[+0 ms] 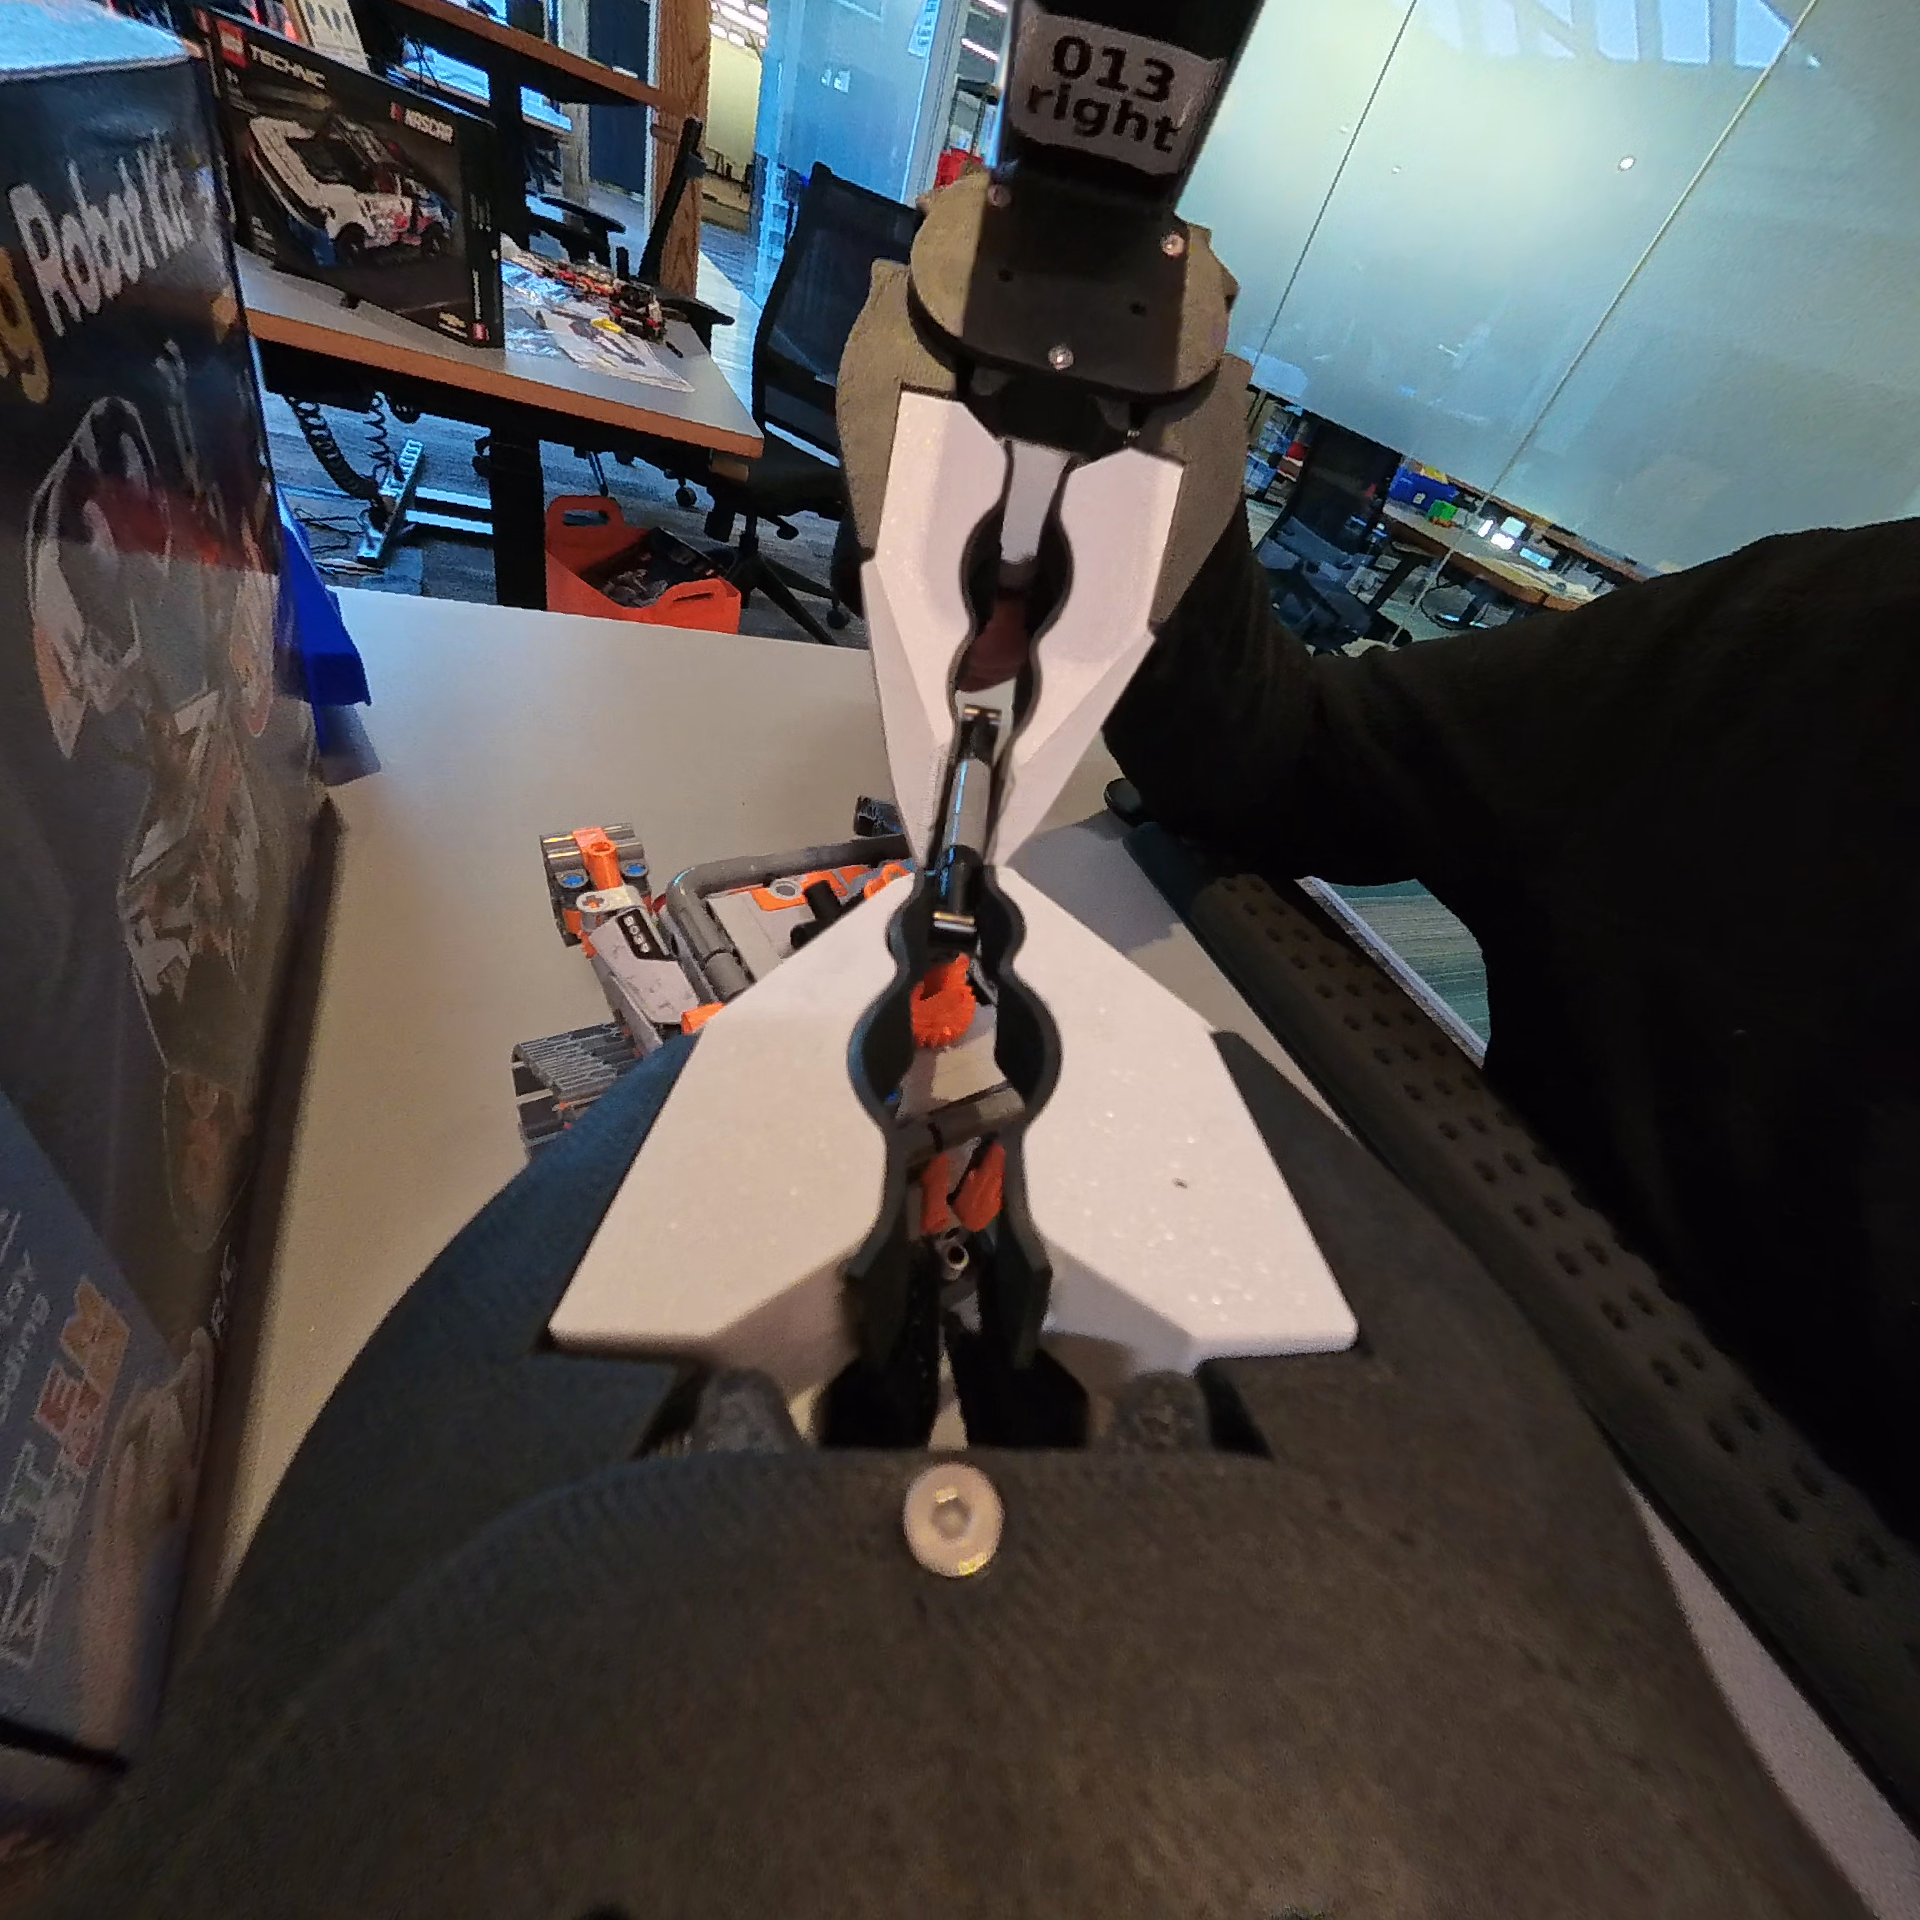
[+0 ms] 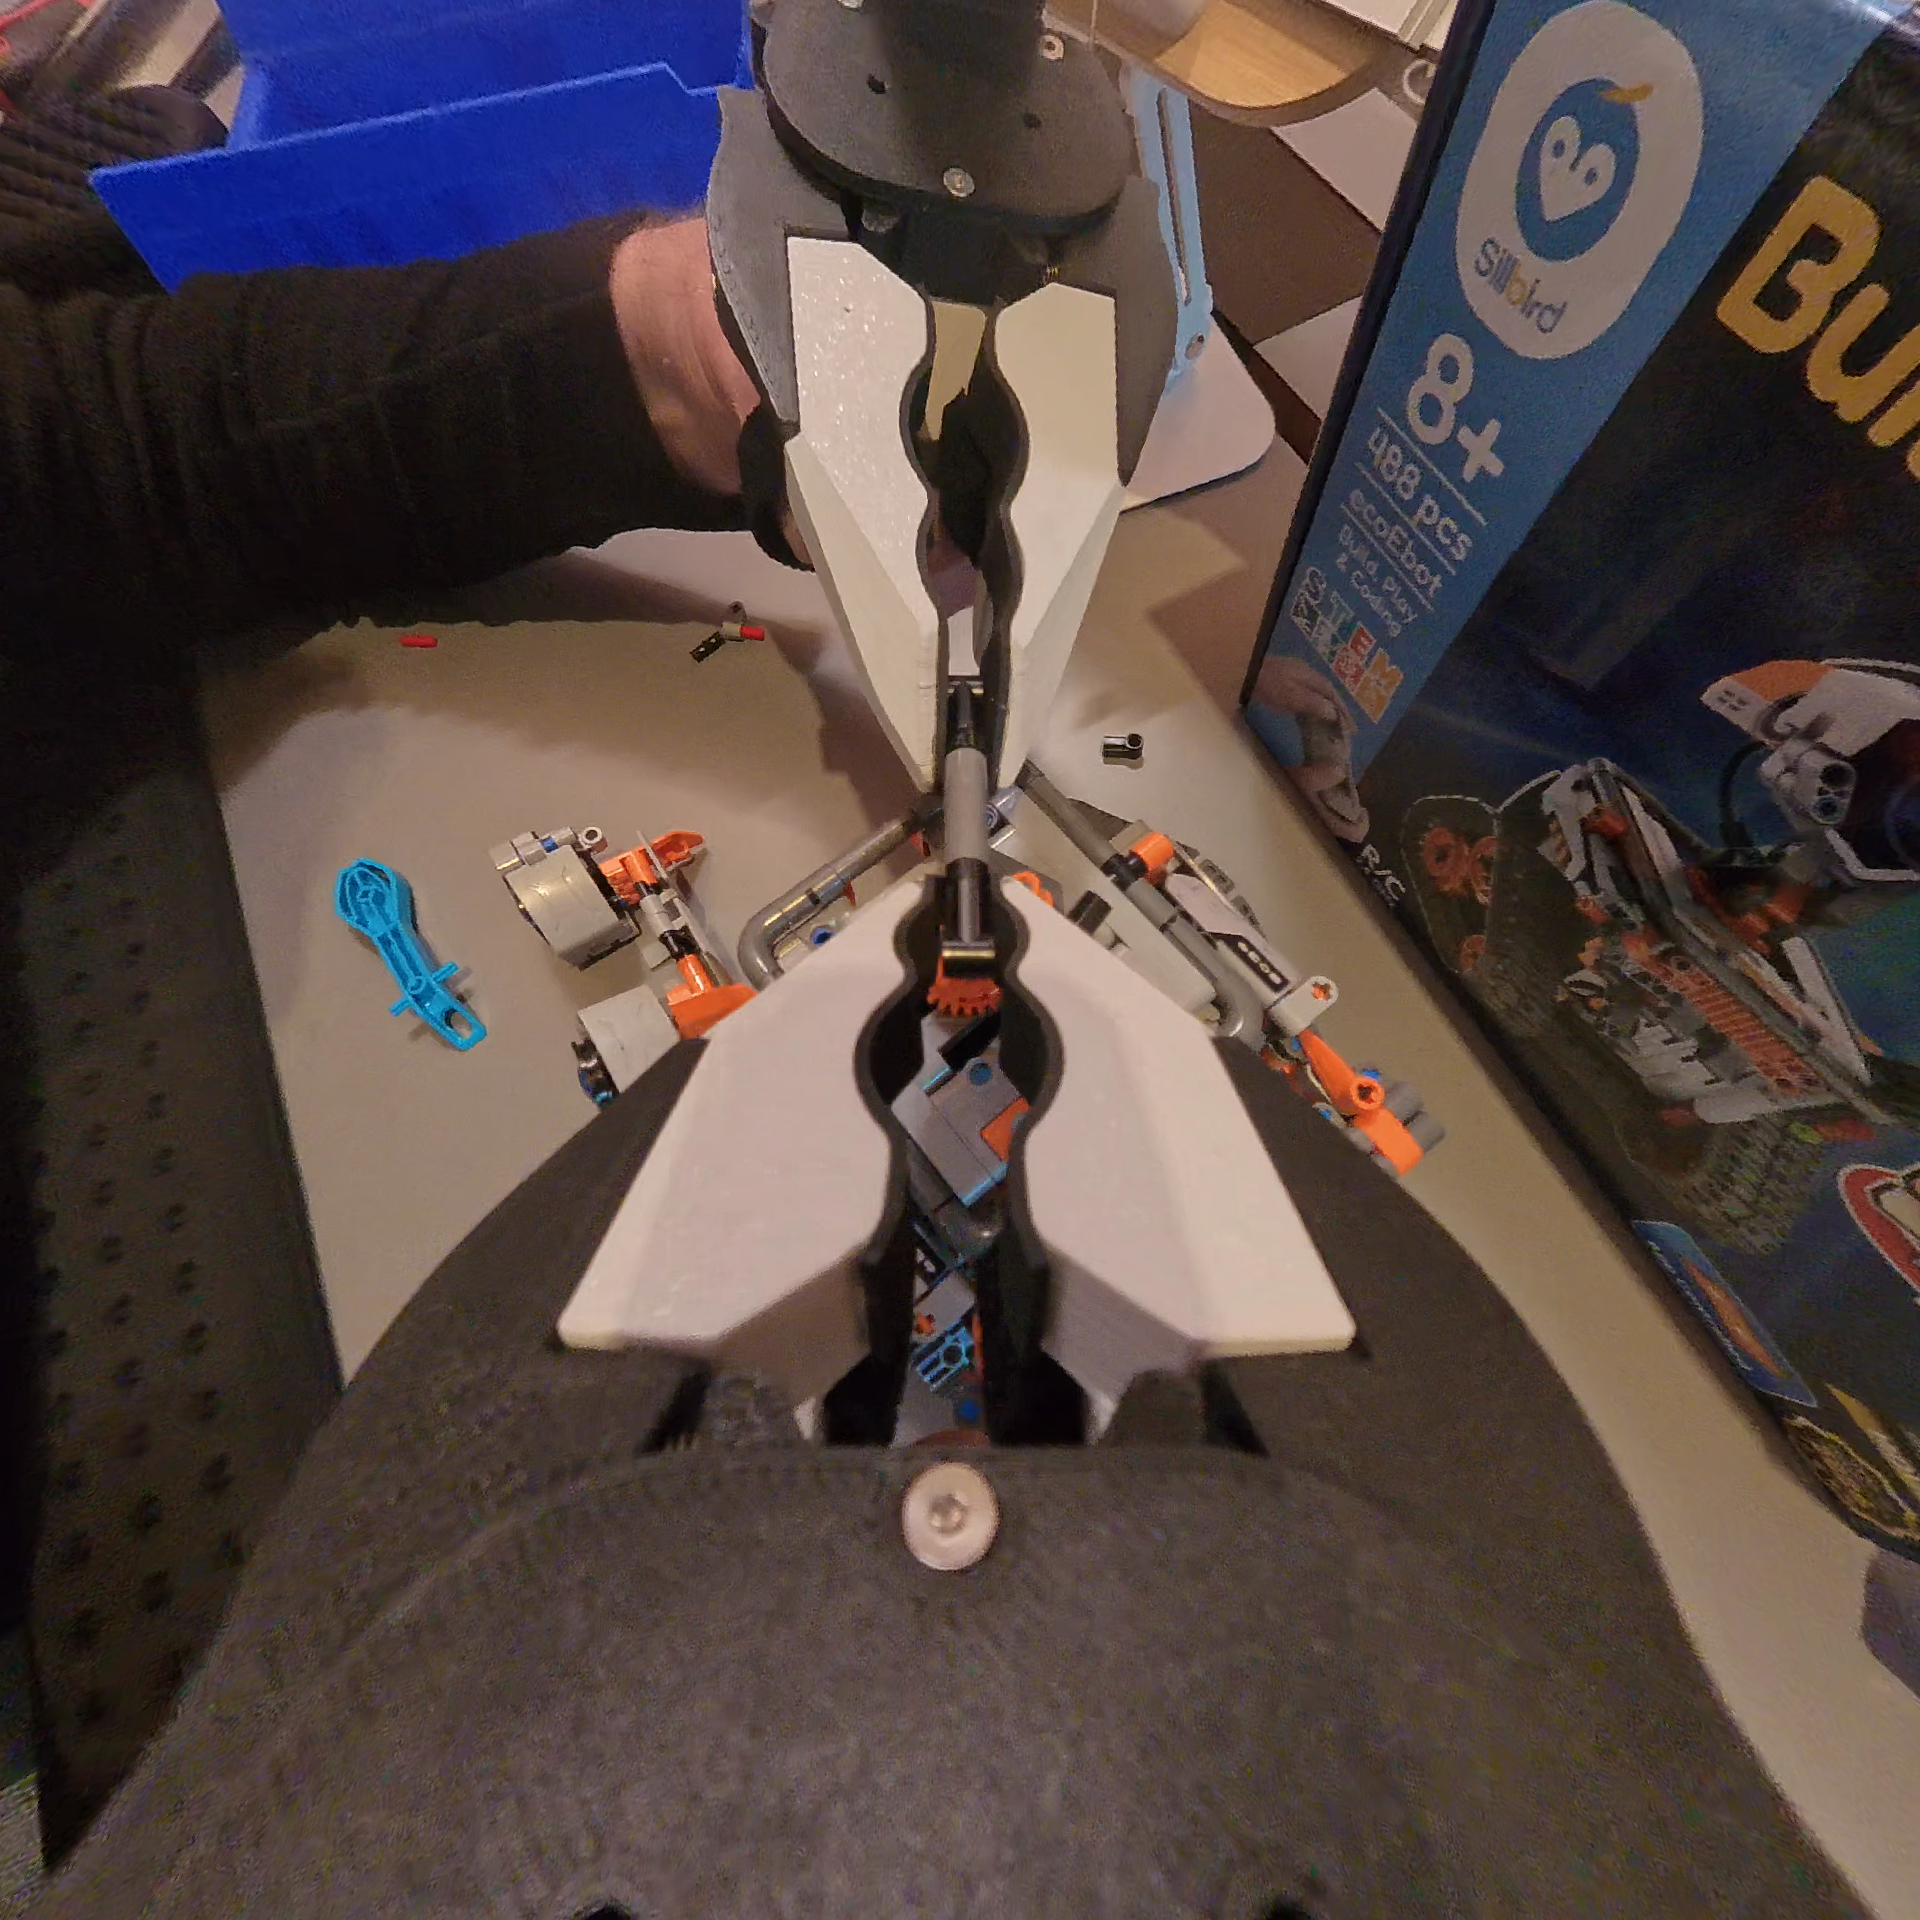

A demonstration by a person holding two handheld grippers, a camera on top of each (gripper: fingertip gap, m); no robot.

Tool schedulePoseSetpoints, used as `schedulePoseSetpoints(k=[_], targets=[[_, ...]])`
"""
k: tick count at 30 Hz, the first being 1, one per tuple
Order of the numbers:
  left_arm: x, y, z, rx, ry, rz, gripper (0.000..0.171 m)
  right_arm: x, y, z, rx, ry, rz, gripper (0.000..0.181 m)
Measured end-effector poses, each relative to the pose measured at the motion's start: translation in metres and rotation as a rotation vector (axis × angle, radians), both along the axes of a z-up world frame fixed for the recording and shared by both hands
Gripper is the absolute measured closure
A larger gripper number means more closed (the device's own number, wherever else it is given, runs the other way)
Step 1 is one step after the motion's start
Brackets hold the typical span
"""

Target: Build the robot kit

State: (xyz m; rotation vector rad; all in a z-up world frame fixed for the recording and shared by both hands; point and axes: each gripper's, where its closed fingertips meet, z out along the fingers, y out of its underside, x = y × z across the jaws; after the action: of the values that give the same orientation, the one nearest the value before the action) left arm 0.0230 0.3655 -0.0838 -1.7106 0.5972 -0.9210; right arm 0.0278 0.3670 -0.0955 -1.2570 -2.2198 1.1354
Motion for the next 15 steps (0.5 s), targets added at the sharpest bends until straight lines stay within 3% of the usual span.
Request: schedulePoseSetpoints(k=[15], targets=[[-0.002, -0.009, -0.003, -0.004, 0.003, -0.052, 0.162, 0.002, -0.012, -0.002, 0.167, 0.007, -0.04, 0.167]])
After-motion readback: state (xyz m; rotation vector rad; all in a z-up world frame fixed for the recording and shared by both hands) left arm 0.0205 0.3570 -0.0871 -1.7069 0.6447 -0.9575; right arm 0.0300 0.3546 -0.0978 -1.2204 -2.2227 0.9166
